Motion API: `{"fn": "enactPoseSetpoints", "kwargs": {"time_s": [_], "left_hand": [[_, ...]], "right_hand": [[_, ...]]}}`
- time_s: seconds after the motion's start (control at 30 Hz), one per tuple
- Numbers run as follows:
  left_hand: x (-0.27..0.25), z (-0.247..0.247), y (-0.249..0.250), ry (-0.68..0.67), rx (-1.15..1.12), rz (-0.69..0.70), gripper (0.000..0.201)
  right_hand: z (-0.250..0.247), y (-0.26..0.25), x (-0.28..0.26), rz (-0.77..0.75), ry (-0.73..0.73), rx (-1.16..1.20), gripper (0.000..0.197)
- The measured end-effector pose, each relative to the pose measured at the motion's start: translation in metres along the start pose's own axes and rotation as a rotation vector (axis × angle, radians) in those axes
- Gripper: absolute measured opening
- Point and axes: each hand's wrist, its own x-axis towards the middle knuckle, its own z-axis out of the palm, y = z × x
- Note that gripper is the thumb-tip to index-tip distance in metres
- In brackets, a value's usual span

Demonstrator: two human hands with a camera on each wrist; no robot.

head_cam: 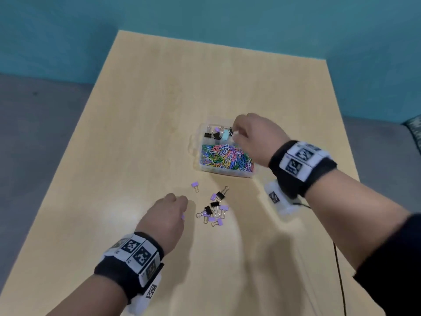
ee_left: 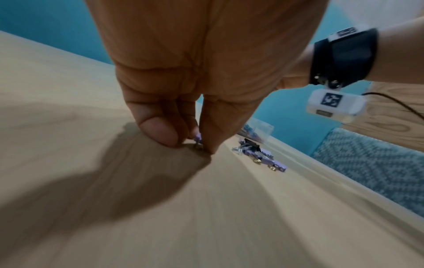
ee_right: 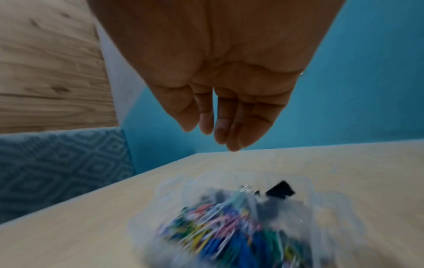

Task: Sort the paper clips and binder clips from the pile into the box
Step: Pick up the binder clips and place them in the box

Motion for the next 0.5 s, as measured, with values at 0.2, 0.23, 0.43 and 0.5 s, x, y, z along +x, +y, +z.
{"fn": "enactPoseSetpoints", "kwargs": {"time_s": [0.2, 0.23, 0.43, 0.5], "left_hand": [[0.003, 0.004, 0.009, -0.012, 0.108, 0.048, 0.016], [0.003, 0.005, 0.012, -0.017, 0.124, 0.051, 0.016], [0.016, -0.005, 0.018, 0.099, -0.522, -0.21, 0.007], [0.024, -0.01, 0.023, 0.103, -0.972, -0.374, 0.01]], "right_hand": [[0.055, -0.01, -0.075, -0.121, -0.246, -0.086, 0.02], [0.064, -0.01, -0.079, -0.138, -0.251, -0.115, 0.02], [0.094, -0.016, -0.074, -0.165, -0.268, -0.179, 0.031], [0.095, -0.019, -0.072, -0.168, -0.267, -0.192, 0.039]]}}
